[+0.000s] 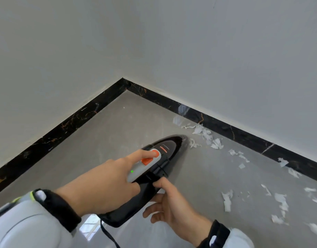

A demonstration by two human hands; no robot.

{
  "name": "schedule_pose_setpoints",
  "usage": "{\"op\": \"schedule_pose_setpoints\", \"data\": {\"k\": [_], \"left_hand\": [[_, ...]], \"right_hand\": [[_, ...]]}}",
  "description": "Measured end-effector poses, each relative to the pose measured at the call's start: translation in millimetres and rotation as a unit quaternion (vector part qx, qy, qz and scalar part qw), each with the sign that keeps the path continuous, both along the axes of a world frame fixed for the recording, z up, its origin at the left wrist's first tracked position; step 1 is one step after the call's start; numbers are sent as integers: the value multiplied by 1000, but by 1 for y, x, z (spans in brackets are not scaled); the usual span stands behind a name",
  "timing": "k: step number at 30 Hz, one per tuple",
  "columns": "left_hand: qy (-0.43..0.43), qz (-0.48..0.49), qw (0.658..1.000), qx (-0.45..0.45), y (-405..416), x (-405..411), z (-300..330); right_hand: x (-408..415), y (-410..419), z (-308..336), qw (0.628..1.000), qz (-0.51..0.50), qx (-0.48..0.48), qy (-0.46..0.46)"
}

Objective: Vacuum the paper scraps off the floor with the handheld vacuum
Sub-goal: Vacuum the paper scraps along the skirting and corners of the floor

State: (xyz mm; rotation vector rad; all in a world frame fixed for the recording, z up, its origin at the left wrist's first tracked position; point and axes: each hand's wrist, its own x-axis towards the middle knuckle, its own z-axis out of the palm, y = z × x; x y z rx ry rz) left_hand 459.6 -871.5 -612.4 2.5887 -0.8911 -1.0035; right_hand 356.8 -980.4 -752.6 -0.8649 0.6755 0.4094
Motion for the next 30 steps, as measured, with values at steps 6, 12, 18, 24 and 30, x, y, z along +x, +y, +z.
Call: {"op": "schedule_pose_setpoints", "data": {"k": [6,12,18,24,30], "left_hand": [[8,8,1000,20,15,-10,7],[4,25,1000,14,7,-14,4],[21,24,998,-51,-20,-9,-9],[25,38,995,-88,-57,-3,-24],[2,29,995,-92,-70,2,-31]], "right_hand": [[-22,9,4,997,61,38,-5],[-27,-1,9,999,40,23,-10],[-20,-23,10,999,-47,-19,4],[-5,-57,11,993,-108,-34,19],[2,-69,8,993,-113,-40,6]]}}
